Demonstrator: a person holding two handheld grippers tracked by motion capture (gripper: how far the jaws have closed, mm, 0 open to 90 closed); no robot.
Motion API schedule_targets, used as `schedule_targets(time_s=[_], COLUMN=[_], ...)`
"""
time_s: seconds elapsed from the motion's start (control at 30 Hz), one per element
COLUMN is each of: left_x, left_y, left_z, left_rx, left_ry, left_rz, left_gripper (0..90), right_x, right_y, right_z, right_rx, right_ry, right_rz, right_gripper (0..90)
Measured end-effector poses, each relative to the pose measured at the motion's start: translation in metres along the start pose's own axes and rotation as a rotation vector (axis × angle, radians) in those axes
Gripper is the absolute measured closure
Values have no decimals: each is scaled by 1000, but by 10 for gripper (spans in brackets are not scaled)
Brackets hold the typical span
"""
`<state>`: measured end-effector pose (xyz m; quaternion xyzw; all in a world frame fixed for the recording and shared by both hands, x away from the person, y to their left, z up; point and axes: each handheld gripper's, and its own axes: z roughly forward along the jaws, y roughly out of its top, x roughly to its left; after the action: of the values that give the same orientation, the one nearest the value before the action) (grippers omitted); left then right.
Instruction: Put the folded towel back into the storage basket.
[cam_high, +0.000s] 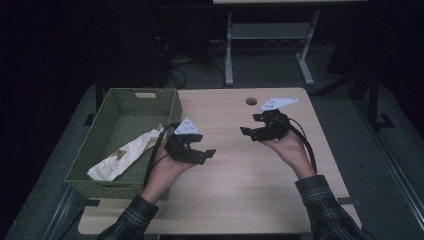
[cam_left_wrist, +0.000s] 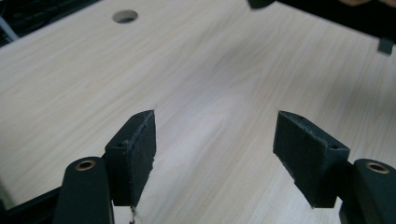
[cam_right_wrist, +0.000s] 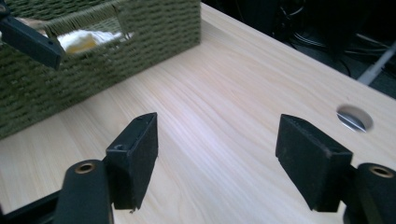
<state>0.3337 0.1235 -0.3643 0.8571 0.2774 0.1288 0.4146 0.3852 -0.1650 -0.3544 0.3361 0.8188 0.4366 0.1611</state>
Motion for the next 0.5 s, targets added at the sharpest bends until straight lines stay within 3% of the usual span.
schedule_targets(time_s=[0.07, 0.2, 0.5], left_x=[-5, -12, -21], left_y=[-5, -16, -45], left_z=[7, 19, 43], left_rx=[8, 16, 84], left_ry=[-6, -24, -36], left_rz=[21, 26, 30], left_gripper=[285, 278, 240], right_x=[-4, -8, -12], right_y=[-13, -37, -88], right_z=[-6, -16, -28], right_rx=[2, 7, 40], right_ry=[-11, -31, -59], right_rz=[9, 31, 58], right_gripper=[277, 269, 229])
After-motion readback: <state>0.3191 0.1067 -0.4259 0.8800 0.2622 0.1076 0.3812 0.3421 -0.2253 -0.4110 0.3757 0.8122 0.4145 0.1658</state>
